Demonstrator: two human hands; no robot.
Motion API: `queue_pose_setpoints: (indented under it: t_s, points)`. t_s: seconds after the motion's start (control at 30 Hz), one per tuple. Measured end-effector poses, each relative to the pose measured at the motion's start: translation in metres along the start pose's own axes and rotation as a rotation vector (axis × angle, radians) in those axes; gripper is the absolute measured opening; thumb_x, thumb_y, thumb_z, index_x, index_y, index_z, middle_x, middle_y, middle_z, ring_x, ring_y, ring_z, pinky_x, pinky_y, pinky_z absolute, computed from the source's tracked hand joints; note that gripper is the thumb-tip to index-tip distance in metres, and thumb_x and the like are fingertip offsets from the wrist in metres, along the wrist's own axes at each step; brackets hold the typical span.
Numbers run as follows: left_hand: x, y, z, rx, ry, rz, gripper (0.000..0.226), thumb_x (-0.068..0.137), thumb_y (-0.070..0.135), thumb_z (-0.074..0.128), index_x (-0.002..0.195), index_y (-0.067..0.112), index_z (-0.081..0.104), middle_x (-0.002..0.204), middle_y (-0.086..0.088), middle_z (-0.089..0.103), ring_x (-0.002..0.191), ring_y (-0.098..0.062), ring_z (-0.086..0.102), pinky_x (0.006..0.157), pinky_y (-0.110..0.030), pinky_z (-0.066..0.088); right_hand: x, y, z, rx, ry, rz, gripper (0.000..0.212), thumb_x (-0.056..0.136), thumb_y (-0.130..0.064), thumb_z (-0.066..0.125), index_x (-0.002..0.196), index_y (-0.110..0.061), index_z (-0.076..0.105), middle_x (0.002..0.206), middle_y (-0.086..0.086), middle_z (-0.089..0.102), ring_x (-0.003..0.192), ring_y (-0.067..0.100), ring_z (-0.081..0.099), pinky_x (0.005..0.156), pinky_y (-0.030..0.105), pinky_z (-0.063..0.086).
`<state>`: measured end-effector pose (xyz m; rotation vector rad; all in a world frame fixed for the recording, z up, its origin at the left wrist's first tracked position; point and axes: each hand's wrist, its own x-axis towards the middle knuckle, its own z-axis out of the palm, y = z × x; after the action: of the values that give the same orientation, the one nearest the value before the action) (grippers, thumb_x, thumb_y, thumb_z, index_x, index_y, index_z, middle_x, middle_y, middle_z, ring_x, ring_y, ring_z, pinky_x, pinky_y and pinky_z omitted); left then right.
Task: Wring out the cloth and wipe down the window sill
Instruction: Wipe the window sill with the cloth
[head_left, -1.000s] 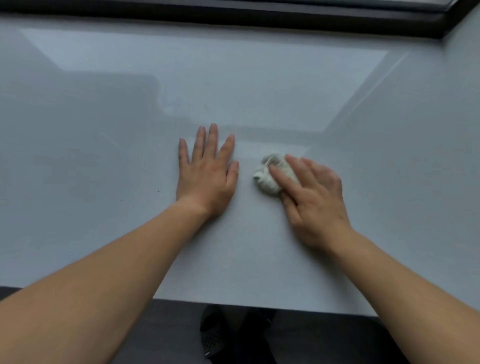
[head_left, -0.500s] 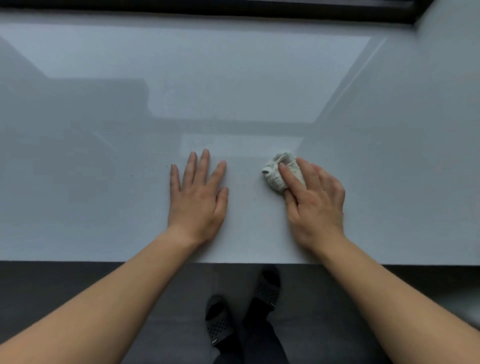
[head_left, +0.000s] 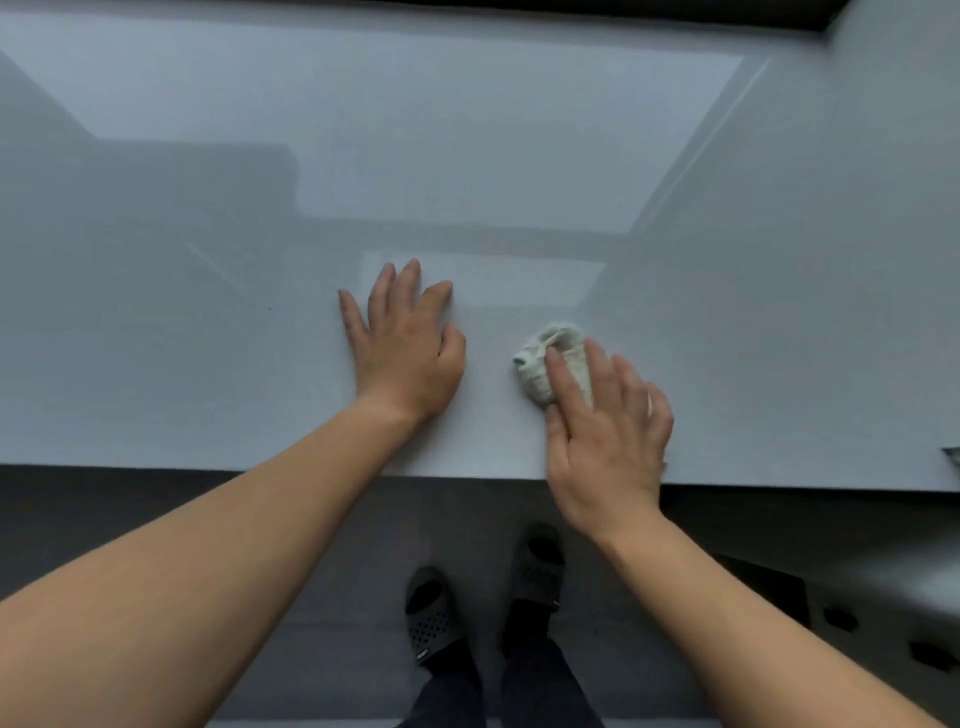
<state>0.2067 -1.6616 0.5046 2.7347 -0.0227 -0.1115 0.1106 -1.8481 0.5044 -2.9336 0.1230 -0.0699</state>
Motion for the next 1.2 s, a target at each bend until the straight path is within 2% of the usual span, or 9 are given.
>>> queue_pose_setpoints:
  t_s: [0.13,0.23,0.3,0.37,0.57,0.73,0.93,1.1,1.2]
  points:
    - [0.015,0.029,0.002,-0.04,0.042,0.034,0.046,0.092,0.026,0.047,0.138,0.025,0.048,0.159,-0.006,0.027,0.15,-0.024,0.01,0.116,-0.06,-0.011,-0.009,0.038,-0.007,-0.029,-0.092,-0.359,0.055,0.092,-0.036,0.051,0.146,-0.038,0.042,0.155,0.001,0.039,0.138,0.031,0.037,0.111,0.05,0.024]
    - [0.037,0.048,0.01,-0.041,-0.003,0.07,0.05,0.095,0.029,0.044,0.144,0.025,0.041,0.163,-0.005,0.016,0.151,-0.022,0.004,0.118,-0.056,-0.009,0.027,0.085,-0.018,-0.051,-0.079,-0.146,0.055,0.09,-0.035,0.05,0.145,-0.035,0.046,0.153,0.006,0.041,0.136,0.035,0.04,0.11,0.052,0.028]
    - [0.05,0.059,0.016,-0.058,-0.039,0.019,0.052,0.096,0.033,0.04,0.147,0.029,0.036,0.165,-0.003,0.011,0.152,-0.021,-0.001,0.118,-0.057,-0.011,0.043,0.092,-0.02,-0.027,-0.041,0.072,0.054,0.093,-0.036,0.043,0.147,-0.036,0.042,0.156,0.005,0.035,0.139,0.033,0.033,0.113,0.052,0.022]
    - [0.06,0.072,0.024,-0.029,-0.051,-0.059,0.053,0.096,0.04,0.035,0.149,0.034,0.031,0.165,0.0,0.007,0.151,-0.021,-0.005,0.115,-0.061,-0.015,0.041,0.082,-0.015,-0.025,0.003,0.153,0.056,0.093,-0.035,0.043,0.148,-0.036,0.039,0.157,0.004,0.032,0.14,0.032,0.03,0.113,0.053,0.019]
    - [0.06,0.079,0.035,0.17,-0.045,-0.07,0.06,0.094,0.053,0.026,0.152,0.038,0.02,0.166,-0.001,-0.001,0.151,-0.025,-0.012,0.113,-0.066,-0.012,0.044,0.112,-0.02,-0.047,-0.075,-0.34,0.056,0.089,-0.032,0.049,0.145,-0.036,0.046,0.153,0.003,0.041,0.137,0.033,0.039,0.109,0.051,0.027]
    - [0.061,0.084,0.036,0.215,-0.045,-0.079,0.061,0.094,0.054,0.024,0.152,0.038,0.017,0.166,-0.001,-0.002,0.151,-0.025,-0.012,0.113,-0.066,-0.009,0.13,0.113,-0.018,-0.009,-0.035,0.116,0.052,0.097,-0.033,0.043,0.149,-0.041,0.036,0.159,0.0,0.03,0.143,0.029,0.027,0.114,0.049,0.016]
    - [0.061,0.083,0.036,0.229,-0.042,-0.09,0.062,0.092,0.056,0.022,0.152,0.039,0.016,0.166,-0.001,-0.001,0.151,-0.023,-0.012,0.114,-0.065,-0.008,0.136,0.115,-0.017,-0.024,-0.131,-0.335,0.055,0.092,-0.037,0.047,0.147,-0.04,0.041,0.157,0.001,0.036,0.141,0.03,0.034,0.112,0.047,0.019]
    - [0.062,0.083,0.038,0.231,-0.042,-0.097,0.063,0.091,0.057,0.02,0.152,0.04,0.014,0.166,0.0,-0.002,0.15,-0.023,-0.013,0.114,-0.065,-0.008,0.207,0.119,-0.013,-0.018,-0.067,0.067,0.051,0.098,-0.039,0.036,0.149,-0.044,0.031,0.16,-0.002,0.026,0.144,0.026,0.023,0.115,0.048,0.013]
    - [0.062,0.084,0.036,0.225,-0.051,-0.094,0.063,0.091,0.056,0.022,0.152,0.04,0.017,0.166,0.0,-0.001,0.15,-0.023,-0.013,0.114,-0.065,-0.008,0.197,0.092,-0.008,-0.025,-0.078,-0.032,0.054,0.097,-0.038,0.039,0.15,-0.042,0.03,0.161,-0.001,0.024,0.145,0.027,0.022,0.115,0.049,0.011]
